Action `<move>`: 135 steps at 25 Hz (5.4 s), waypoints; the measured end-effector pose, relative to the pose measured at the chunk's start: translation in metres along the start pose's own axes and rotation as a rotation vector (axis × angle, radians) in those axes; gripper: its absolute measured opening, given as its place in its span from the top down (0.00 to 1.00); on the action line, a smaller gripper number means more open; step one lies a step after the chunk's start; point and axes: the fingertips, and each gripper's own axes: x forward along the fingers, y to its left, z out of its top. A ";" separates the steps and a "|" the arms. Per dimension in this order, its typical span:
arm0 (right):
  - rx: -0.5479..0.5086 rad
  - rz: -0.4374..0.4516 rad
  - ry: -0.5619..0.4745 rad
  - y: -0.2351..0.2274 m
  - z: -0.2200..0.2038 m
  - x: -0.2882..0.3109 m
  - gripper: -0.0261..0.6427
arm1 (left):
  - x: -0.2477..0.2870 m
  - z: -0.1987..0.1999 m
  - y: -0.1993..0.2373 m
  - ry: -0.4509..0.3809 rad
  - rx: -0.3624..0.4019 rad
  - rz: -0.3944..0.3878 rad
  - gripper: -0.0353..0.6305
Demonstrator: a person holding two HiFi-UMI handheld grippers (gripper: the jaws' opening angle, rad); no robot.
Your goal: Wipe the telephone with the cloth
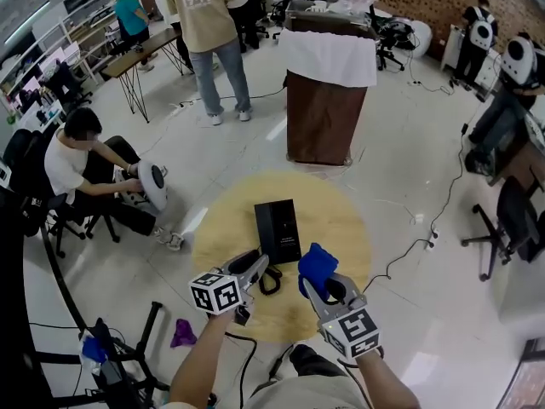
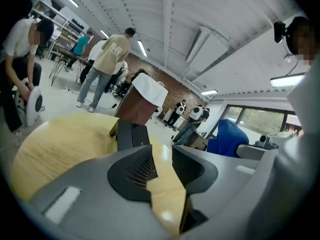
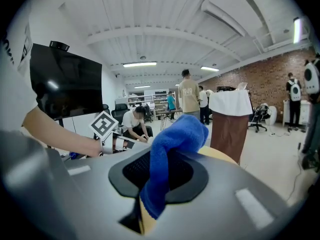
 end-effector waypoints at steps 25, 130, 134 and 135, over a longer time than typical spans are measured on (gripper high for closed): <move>0.035 0.048 0.145 -0.054 -0.038 0.064 0.87 | 0.083 -0.030 0.105 0.321 -0.251 -0.283 0.82; 0.091 0.150 -0.054 -0.013 0.026 0.052 0.87 | -0.030 0.096 -0.063 -0.095 -0.118 -0.319 0.85; 0.111 0.160 -0.058 -0.014 0.031 0.059 0.87 | -0.024 0.087 -0.071 -0.066 -0.105 -0.332 0.85; 0.111 0.161 -0.062 -0.015 0.033 0.060 0.87 | -0.023 0.085 -0.073 -0.057 -0.103 -0.333 0.85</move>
